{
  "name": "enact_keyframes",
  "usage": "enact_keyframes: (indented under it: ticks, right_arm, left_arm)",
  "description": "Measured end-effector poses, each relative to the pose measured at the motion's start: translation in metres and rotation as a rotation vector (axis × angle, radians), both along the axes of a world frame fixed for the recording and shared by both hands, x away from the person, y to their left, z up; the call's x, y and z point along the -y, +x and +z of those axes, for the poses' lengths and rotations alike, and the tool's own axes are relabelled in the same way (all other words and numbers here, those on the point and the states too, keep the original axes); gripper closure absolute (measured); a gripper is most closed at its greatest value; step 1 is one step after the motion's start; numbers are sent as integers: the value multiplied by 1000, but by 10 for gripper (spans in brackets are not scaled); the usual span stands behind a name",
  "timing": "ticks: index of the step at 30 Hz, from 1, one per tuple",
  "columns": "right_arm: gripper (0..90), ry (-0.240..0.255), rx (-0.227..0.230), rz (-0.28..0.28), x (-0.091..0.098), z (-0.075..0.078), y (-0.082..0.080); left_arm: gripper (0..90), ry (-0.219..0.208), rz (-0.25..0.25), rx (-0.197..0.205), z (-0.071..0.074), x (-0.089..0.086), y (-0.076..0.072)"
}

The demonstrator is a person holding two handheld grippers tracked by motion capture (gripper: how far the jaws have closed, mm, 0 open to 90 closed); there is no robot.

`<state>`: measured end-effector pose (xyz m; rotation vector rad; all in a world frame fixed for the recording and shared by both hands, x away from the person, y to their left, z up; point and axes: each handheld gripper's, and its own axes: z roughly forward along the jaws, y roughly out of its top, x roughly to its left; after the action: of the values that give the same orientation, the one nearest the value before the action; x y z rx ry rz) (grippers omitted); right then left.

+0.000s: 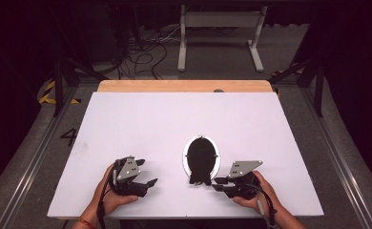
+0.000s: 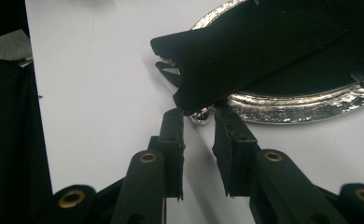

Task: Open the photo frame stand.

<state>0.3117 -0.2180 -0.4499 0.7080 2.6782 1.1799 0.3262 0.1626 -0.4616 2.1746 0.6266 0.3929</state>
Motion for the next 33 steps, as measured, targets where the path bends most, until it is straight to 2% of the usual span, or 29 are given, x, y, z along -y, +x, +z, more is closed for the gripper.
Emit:
enact_keyframes:
  ticks: [5,11,18,22,28,33]
  right_arm:
    - [737,-30,-23,24,-7,-4,-2]
    - [751,-38,-30,8,-10,-4,-1]
    - [773,-43,-31,6,-11,-4,1]
    - [781,-52,-15,4,-12,-3,-1]
    - [792,-35,-8,4,-12,-4,-1]
    - [788,11,-37,-2,-9,-4,1]
  left_arm:
    - [208,2,-9,-1,0,2,0]
    - [210,-3,-22,-11,0,6,-1]
    - [244,6,-48,-16,0,10,-2]
    - [248,15,-56,-18,-1,12,-2]
    - [244,13,-61,-21,-1,13,-2]
    - [241,16,-67,-26,-2,13,-2]
